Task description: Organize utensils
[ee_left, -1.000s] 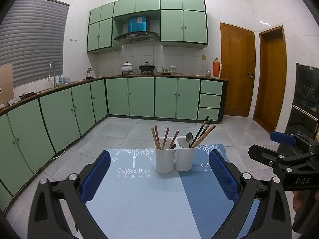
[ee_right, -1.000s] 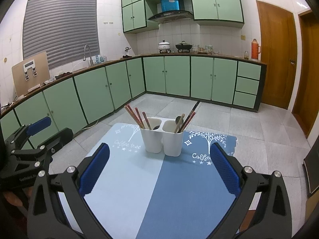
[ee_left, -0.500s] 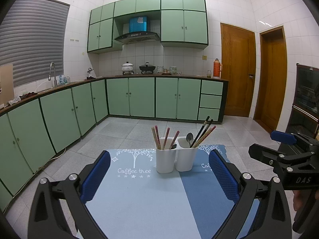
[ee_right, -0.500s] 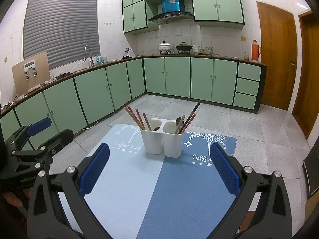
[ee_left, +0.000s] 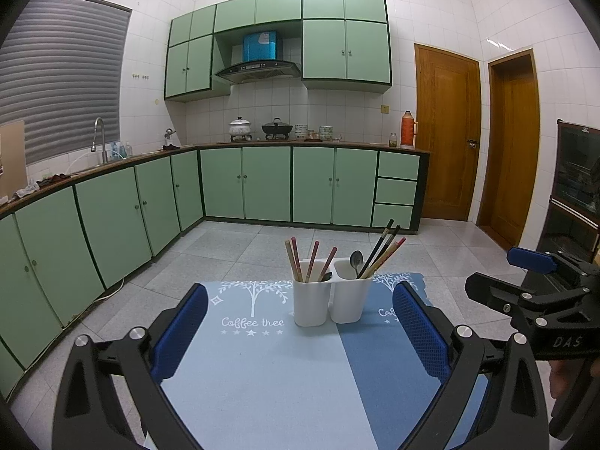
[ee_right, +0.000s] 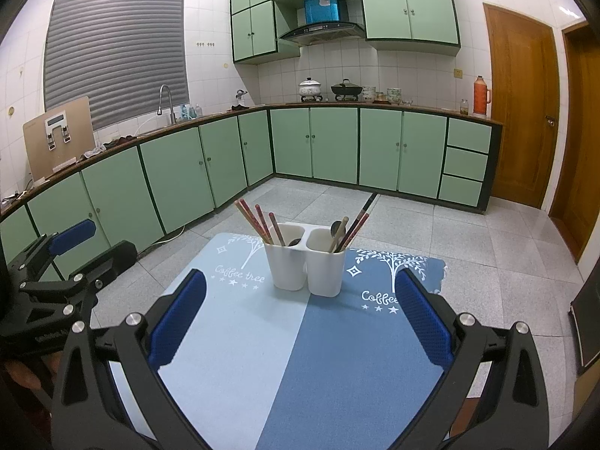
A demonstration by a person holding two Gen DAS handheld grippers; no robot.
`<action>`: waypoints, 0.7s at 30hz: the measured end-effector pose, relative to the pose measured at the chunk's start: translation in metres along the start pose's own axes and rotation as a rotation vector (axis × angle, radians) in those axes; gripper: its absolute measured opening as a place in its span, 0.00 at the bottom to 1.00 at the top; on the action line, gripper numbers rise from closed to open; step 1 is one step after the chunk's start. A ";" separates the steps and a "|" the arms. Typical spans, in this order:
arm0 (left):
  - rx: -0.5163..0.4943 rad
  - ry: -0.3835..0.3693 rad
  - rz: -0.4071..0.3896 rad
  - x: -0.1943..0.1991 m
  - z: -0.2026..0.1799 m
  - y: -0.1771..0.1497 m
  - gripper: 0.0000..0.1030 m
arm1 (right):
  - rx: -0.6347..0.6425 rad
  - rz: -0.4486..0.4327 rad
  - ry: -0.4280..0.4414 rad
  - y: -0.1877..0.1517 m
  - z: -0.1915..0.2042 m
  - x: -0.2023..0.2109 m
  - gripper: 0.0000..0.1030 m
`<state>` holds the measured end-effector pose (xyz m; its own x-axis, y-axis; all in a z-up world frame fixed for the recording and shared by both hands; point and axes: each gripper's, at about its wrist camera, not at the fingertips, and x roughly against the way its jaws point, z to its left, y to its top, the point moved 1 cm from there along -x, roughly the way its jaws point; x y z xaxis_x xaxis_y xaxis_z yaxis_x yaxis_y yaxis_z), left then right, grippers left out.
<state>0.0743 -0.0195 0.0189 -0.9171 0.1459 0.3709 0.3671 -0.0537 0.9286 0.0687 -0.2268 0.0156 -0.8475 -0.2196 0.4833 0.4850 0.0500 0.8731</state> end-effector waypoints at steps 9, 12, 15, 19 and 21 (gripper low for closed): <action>0.003 -0.003 0.000 0.001 0.000 0.000 0.94 | 0.000 0.003 -0.001 0.000 -0.001 -0.001 0.95; 0.001 -0.002 -0.001 0.001 0.000 0.000 0.94 | 0.000 0.003 0.000 0.000 -0.001 -0.001 0.95; 0.003 -0.003 0.000 0.001 0.000 0.000 0.94 | 0.000 0.005 -0.001 0.000 -0.001 -0.001 0.95; 0.003 -0.003 0.001 0.001 0.000 0.000 0.94 | 0.003 0.008 -0.002 -0.001 -0.002 -0.004 0.95; 0.003 -0.004 0.003 0.001 -0.001 0.000 0.94 | 0.004 0.009 -0.003 -0.002 -0.003 -0.004 0.95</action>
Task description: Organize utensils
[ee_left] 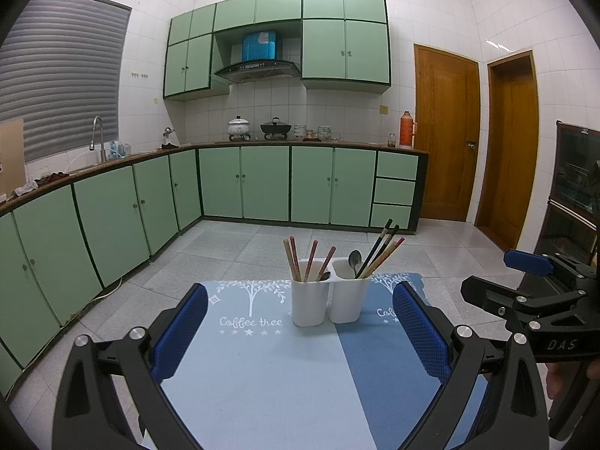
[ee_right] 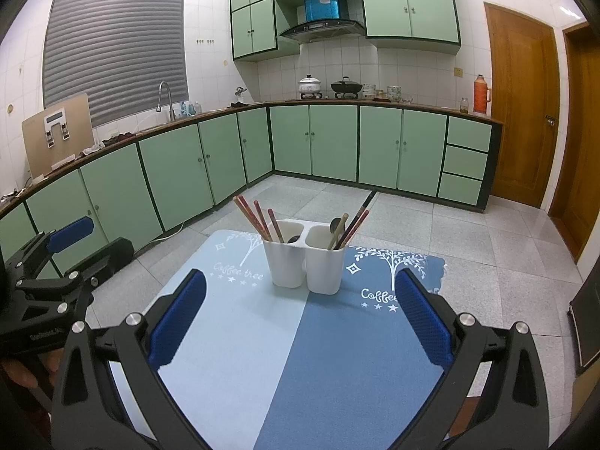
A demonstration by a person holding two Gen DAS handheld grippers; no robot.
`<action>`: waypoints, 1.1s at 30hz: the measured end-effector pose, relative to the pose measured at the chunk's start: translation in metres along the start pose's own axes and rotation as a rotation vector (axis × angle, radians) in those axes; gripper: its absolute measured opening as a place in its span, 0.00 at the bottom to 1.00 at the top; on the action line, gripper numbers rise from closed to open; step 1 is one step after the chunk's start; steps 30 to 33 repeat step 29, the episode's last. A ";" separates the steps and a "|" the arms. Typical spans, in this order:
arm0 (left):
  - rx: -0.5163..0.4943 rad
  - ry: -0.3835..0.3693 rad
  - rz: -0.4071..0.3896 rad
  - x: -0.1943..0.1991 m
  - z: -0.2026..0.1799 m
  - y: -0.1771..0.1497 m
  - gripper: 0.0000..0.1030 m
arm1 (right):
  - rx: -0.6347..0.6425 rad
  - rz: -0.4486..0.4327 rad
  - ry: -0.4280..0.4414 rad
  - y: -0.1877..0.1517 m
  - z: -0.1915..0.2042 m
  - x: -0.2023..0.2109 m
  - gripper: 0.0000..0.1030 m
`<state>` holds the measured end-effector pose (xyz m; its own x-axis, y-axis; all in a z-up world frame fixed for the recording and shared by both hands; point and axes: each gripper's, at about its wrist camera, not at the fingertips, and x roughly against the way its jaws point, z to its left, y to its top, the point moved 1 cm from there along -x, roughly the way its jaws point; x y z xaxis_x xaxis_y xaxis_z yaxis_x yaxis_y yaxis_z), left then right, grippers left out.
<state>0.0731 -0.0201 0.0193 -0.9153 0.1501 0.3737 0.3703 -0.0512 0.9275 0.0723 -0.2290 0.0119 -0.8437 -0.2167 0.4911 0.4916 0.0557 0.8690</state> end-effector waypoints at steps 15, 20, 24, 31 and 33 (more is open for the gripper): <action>0.005 -0.011 0.005 -0.002 -0.002 0.001 0.94 | 0.001 0.006 -0.009 -0.004 -0.006 -0.005 0.95; 0.006 -0.014 0.008 -0.003 -0.002 0.000 0.94 | 0.002 0.008 -0.010 -0.005 -0.007 -0.005 0.95; 0.015 -0.018 0.016 -0.005 -0.002 0.000 0.94 | 0.004 0.010 -0.012 -0.005 -0.008 -0.007 0.95; 0.016 -0.017 0.021 -0.007 -0.001 0.000 0.94 | 0.005 0.014 -0.014 -0.007 -0.009 -0.008 0.95; 0.016 -0.017 0.021 -0.007 -0.001 0.000 0.94 | 0.005 0.014 -0.014 -0.007 -0.009 -0.008 0.95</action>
